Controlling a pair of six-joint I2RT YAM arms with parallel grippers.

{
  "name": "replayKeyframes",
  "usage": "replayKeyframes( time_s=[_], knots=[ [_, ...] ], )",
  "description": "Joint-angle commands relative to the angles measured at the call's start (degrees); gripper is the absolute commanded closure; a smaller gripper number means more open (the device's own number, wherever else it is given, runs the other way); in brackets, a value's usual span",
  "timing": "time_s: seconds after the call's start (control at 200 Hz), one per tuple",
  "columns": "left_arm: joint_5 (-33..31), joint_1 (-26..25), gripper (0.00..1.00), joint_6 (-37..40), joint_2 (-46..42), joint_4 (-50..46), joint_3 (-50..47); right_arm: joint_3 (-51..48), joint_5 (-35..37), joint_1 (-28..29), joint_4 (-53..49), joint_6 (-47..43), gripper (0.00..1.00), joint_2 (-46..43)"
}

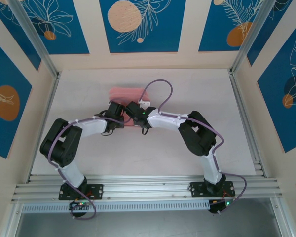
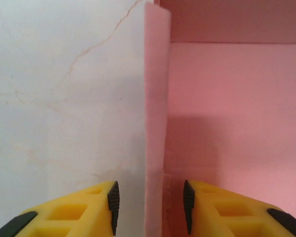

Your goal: Fold the paper box

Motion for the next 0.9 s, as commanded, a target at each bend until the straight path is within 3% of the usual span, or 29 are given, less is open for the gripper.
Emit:
replayKeyframes(
  time_s=[0.0, 0.27, 0.53, 0.675, 0.785, 0.895],
  knots=[
    [-2.64, 0.02, 0.69, -2.31, 1.32, -3.95, 1.56, -0.17, 0.38, 0.34, -2.72, 0.83, 1.0, 1.75],
    [-6.93, 0.04, 0.73, 0.03, 3.24, -2.3, 5.44, -0.42, 0.47, 0.43, -2.68, 0.8, 1.0, 1.61],
    [-11.19, -0.03, 1.0, -3.13, 7.46, -6.19, 8.74, -0.42, 0.47, 0.67, -3.01, 1.05, 1.0, 1.39],
    [-17.75, 0.02, 1.0, -6.04, 8.59, -10.12, 9.16, -0.55, 0.38, 0.83, -3.19, 1.28, 1.0, 1.39],
    [-18.48, 0.02, 1.0, -6.08, 8.57, -10.67, 9.27, -0.43, 0.11, 0.96, -3.31, 1.34, 1.0, 1.54],
    [-11.74, 0.02, 0.72, -5.01, 6.15, -7.86, 8.1, 0.14, 0.14, 0.86, -3.89, 1.43, 1.0, 2.11]
  ],
)
